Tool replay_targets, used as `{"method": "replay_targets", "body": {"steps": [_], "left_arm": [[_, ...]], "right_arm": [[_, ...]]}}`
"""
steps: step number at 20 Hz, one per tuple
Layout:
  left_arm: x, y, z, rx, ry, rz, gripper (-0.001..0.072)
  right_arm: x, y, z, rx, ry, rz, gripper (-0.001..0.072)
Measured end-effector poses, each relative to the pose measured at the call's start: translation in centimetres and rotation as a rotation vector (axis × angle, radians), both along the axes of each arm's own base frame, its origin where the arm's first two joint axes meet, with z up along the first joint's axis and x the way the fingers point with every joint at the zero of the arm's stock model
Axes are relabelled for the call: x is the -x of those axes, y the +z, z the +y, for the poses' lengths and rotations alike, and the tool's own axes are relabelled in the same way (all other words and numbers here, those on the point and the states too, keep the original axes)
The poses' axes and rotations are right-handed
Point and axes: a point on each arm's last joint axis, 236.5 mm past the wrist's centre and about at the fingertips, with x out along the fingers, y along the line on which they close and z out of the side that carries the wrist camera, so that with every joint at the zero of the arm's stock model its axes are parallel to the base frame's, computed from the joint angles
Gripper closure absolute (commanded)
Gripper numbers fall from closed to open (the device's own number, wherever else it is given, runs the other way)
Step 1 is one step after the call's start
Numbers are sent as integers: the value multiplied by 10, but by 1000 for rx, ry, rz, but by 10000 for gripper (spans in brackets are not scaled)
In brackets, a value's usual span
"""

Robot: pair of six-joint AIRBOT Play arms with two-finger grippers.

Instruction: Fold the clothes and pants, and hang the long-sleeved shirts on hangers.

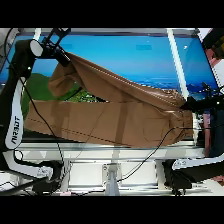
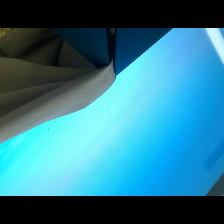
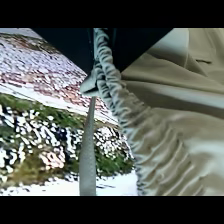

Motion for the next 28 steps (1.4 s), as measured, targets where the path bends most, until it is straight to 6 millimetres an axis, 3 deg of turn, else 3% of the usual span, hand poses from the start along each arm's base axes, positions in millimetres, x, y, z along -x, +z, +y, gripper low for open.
{"method": "replay_targets", "body": {"steps": [8,9,10,11,15,18,21,23,25,27,28], "left_arm": [[-20,-36,-47,12,-56,-21,658],[-22,-40,-51,22,-53,-25,443],[-24,-43,-55,39,-45,-24,156],[-25,-46,-57,53,-35,-21,52],[-28,-43,-51,156,62,-4,59],[-19,-45,-18,238,198,80,60],[4,-68,39,306,398,249,62],[22,-84,83,337,532,349,163],[41,-98,124,392,657,436,161],[53,-109,153,465,744,488,141],[60,-116,164,497,778,519,80]], "right_arm": [[-3,-1,-3,12,-8,-10,667],[-3,-1,-3,13,-9,-11,667],[-4,-1,-4,15,-10,-13,667],[-4,-1,-4,15,-10,-13,667],[-4,-1,-4,17,-11,-15,667],[-5,-2,-5,22,-14,-19,667],[-7,-2,-7,30,-19,-25,667],[-8,-3,-8,35,-21,-28,667],[-8,-3,-9,36,-21,-29,667],[-8,-3,-9,37,-22,-30,667],[-8,-3,-9,37,-22,-30,667]]}}
